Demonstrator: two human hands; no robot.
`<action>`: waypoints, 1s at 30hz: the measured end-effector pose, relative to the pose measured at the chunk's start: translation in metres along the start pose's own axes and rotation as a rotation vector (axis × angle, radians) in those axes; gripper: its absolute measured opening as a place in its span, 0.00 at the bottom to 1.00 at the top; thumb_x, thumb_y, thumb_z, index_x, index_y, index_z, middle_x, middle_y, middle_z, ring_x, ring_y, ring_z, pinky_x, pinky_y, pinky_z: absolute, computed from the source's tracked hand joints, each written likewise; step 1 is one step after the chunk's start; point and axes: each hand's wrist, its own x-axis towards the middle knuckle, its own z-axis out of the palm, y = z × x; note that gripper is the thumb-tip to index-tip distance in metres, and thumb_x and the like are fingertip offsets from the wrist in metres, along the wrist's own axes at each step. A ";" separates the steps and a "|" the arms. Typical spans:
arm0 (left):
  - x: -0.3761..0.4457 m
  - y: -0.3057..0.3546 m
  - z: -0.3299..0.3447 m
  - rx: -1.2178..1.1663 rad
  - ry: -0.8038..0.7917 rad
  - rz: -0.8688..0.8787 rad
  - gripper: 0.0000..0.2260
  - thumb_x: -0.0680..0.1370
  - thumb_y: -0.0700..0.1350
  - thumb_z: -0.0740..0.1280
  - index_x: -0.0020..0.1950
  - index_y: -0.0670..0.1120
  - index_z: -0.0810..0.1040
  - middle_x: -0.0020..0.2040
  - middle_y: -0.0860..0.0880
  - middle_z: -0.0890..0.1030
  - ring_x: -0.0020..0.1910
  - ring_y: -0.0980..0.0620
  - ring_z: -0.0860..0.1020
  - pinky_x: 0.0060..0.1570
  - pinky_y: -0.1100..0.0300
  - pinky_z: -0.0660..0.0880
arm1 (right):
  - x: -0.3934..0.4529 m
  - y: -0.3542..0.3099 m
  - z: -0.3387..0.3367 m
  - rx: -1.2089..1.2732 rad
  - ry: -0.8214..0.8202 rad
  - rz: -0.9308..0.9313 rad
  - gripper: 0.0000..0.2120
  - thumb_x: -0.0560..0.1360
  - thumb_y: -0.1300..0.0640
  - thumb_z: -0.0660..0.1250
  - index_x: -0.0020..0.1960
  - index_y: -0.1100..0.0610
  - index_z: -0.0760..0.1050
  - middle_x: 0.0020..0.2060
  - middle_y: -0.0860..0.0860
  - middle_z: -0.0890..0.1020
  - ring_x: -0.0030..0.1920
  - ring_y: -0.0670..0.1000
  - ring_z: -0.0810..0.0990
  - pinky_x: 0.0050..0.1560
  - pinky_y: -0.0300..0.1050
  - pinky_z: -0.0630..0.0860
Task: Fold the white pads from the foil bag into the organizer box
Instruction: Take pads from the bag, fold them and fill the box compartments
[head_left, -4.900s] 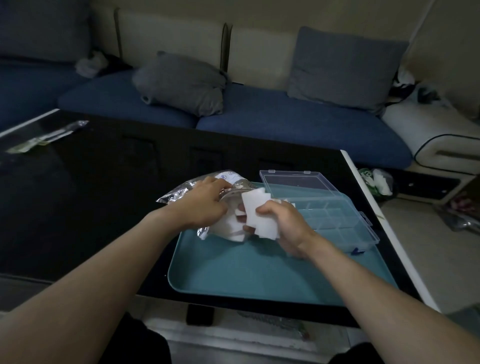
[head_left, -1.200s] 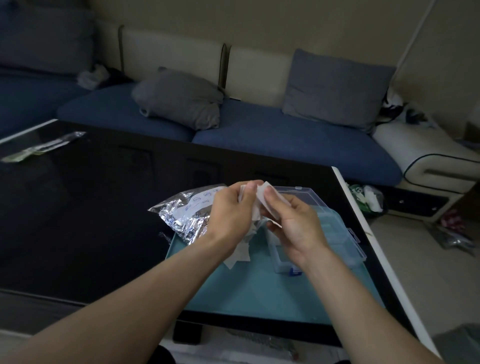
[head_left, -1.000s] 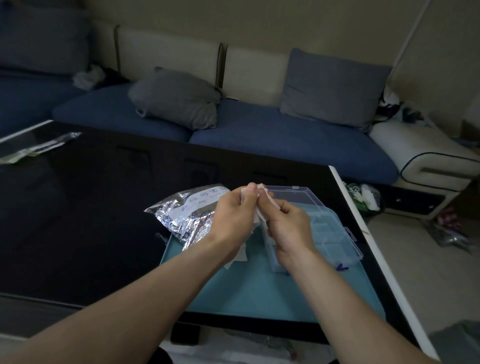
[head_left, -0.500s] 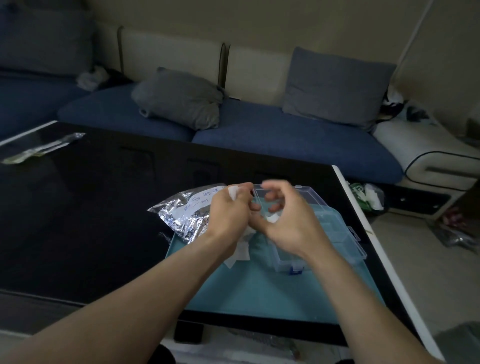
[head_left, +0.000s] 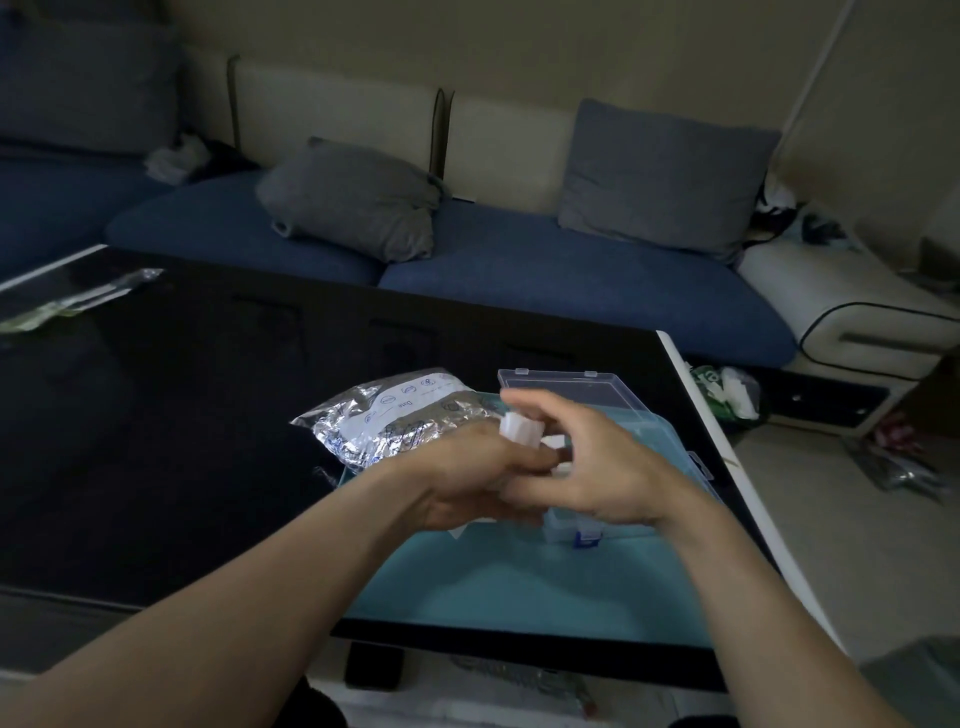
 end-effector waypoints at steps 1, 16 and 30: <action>0.001 -0.003 -0.002 0.050 -0.006 -0.021 0.07 0.80 0.35 0.64 0.53 0.46 0.78 0.40 0.48 0.80 0.35 0.52 0.76 0.34 0.60 0.76 | -0.001 0.005 -0.005 0.063 -0.036 0.012 0.32 0.68 0.59 0.81 0.69 0.52 0.74 0.58 0.47 0.82 0.55 0.45 0.82 0.56 0.43 0.79; 0.033 -0.024 0.000 0.887 0.375 0.160 0.08 0.78 0.44 0.67 0.56 0.45 0.78 0.42 0.47 0.83 0.39 0.49 0.81 0.40 0.59 0.78 | 0.012 0.078 -0.040 0.179 0.624 0.227 0.09 0.78 0.63 0.70 0.50 0.49 0.82 0.45 0.51 0.85 0.46 0.54 0.83 0.42 0.47 0.81; 0.059 -0.051 0.007 1.339 0.312 0.136 0.20 0.78 0.48 0.61 0.69 0.43 0.68 0.52 0.39 0.82 0.54 0.39 0.80 0.54 0.48 0.77 | 0.045 0.093 -0.028 -0.442 0.221 0.539 0.21 0.81 0.63 0.60 0.72 0.55 0.60 0.50 0.53 0.78 0.50 0.53 0.78 0.48 0.46 0.70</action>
